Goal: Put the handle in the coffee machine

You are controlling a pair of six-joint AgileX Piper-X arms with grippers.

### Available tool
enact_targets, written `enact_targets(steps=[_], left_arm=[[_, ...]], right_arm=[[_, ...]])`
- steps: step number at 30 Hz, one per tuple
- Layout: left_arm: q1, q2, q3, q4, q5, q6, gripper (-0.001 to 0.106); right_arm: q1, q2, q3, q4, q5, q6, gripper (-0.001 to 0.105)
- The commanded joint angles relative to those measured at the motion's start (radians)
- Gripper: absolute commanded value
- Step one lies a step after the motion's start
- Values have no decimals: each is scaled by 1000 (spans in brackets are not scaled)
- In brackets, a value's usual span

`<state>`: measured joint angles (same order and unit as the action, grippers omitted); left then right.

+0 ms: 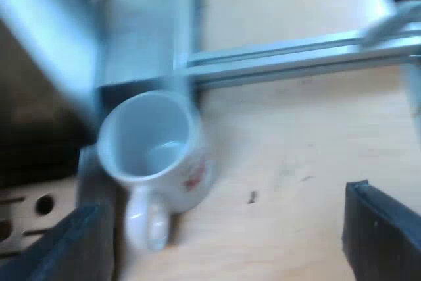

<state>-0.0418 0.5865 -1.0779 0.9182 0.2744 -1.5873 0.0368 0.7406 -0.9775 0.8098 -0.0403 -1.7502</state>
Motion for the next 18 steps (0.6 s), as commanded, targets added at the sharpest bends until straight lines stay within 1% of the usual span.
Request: enact_targets(steps=[1, 2, 4, 7, 13, 16, 18], left_arm=[[2, -15, -10, -4, -26, -14, 104], [2, -18, -10, -4, -26, -14, 104], [2, -86, -10, -4, -26, -12, 104], [2, -134, -10, -4, -26, -12, 104], [2, -237, 5, 4, -26, -8, 104], [2, -284, 28, 4, -26, -8, 104], [2, -348, 63, 17, -26, -8, 104]], right_arm=[[-73, -48, -12, 14, -25, -51, 73], [-106, -71, -12, 24, -25, -63, 73], [-139, -126, -12, 50, -25, -103, 73], [-144, -194, -9, 71, -25, -141, 73], [-144, -378, -9, 95, -36, -141, 73], [-144, -487, -9, 108, -74, -139, 73], [-142, -543, -9, 119, -77, -139, 73]])
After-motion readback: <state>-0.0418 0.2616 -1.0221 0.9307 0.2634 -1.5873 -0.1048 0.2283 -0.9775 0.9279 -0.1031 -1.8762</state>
